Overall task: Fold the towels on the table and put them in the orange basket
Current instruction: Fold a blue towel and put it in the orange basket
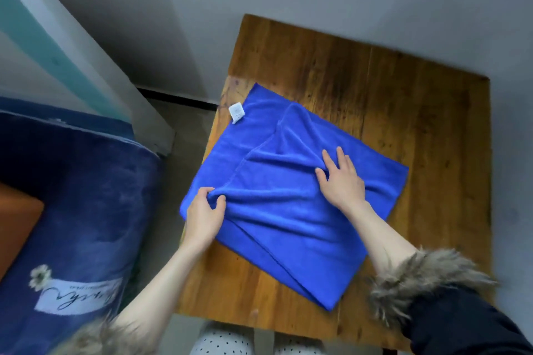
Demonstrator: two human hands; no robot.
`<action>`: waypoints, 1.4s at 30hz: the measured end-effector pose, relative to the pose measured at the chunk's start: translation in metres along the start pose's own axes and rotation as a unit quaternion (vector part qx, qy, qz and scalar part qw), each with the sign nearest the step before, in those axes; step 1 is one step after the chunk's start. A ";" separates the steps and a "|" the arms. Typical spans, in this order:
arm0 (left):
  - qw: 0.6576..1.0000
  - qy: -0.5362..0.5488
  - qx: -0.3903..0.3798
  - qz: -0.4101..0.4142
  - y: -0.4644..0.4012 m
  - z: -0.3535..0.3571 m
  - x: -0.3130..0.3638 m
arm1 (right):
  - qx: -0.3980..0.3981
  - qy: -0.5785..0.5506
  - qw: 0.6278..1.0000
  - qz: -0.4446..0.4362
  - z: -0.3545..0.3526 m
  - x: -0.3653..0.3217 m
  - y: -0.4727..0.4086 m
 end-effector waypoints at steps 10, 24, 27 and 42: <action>0.995 -0.020 -0.085 0.040 -0.031 0.050 0.068 | -0.005 -0.021 0.989 0.143 0.001 0.095 0.054; 0.985 -0.048 -0.142 0.088 -0.020 0.097 0.100 | 0.116 -0.235 0.939 0.223 -0.001 0.166 0.063; 0.988 -0.019 -0.133 0.077 -0.019 0.092 0.096 | 0.137 -0.291 0.926 0.196 -0.011 0.166 0.035; 0.919 0.276 -0.281 0.006 0.024 0.030 0.100 | 0.001 -0.664 0.745 0.071 -0.061 0.157 0.054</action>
Point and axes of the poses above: each hand's wrist, its own y-axis away from the middle knuckle, its own z-axis out of the palm, x = y × z, the point moved 6 cm from there along -y, towards the middle knuckle, and after that the axes turned 1 degree about z, right-handed, at the moved point
